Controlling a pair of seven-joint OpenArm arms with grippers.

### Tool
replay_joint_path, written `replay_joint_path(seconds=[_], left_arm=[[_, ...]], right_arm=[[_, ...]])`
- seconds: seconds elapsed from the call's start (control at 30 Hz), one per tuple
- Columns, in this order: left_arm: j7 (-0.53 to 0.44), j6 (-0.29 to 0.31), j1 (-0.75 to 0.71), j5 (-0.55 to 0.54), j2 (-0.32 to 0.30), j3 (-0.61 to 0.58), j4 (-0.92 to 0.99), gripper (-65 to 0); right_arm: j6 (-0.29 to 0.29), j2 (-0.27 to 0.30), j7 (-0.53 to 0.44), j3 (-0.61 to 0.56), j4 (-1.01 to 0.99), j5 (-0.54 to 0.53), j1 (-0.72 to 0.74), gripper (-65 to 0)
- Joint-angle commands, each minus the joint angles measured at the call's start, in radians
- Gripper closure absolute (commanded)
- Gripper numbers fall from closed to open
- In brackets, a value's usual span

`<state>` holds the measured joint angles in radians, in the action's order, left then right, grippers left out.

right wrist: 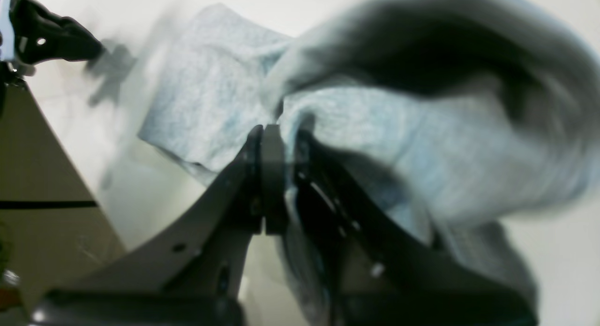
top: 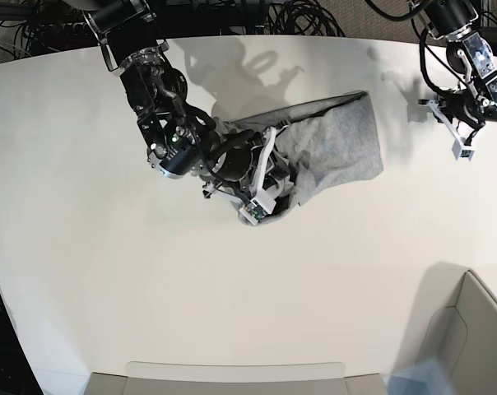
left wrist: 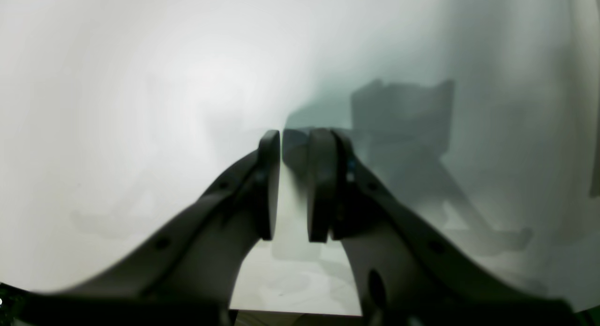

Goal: Fold the T-shirt properly
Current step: 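Grasp the shirt end with the right gripper and fold it toward the left gripper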

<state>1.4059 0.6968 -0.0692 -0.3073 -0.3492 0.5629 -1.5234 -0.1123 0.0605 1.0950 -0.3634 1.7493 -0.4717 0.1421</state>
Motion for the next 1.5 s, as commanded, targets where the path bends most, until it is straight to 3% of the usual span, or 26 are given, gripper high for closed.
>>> replay_joint_path(seconds=[0.0,0.3,0.6,0.9,0.93,1.03,1.2,1.47], left_arm=[[-0.010,0.001,0.010,-0.003,-0.015,0.001,-0.015,-10.5],[-0.010,0.001,0.010,-0.003,-0.014,-0.001,-0.015,-10.5],[-0.010,0.001,0.010,-0.003,-0.011,-0.001,-0.015,-10.5],[-0.010,0.001,0.010,-0.003,-0.009,-0.001,-0.015,-10.5],[-0.010,0.001,0.010,-0.003,-0.009,-0.001,-0.015,-10.5],[-0.010,0.001,0.010,-0.003,-0.009,-0.001,-0.015,-10.5],[-0.010,0.001,0.010,-0.003,-0.009,-0.001,-0.015,-10.5],[-0.010,0.001,0.010,-0.003,-0.007,-0.001,-0.015,-10.5]], right_arm=[[0.006,-0.008,-0.023,-0.018,0.018,-0.023,0.032,0.0],[0.009,-0.057,-0.023,-0.158,-0.048,-0.002,0.098,0.0],[0.007,-0.209,-0.023,-0.262,-0.180,0.255,0.116,0.0],[0.009,-0.218,-0.025,-0.346,-0.243,0.279,0.150,0.0],[0.009,-0.218,-0.025,-0.357,-0.259,0.276,0.156,-0.8],[0.009,-0.218,-0.043,-0.386,-0.272,0.275,0.159,-13.2],[0.000,-0.218,-0.229,-0.471,-0.279,0.273,0.150,-27.2],[0.006,-0.215,-0.408,-0.495,-0.252,0.273,0.152,-29.5]])
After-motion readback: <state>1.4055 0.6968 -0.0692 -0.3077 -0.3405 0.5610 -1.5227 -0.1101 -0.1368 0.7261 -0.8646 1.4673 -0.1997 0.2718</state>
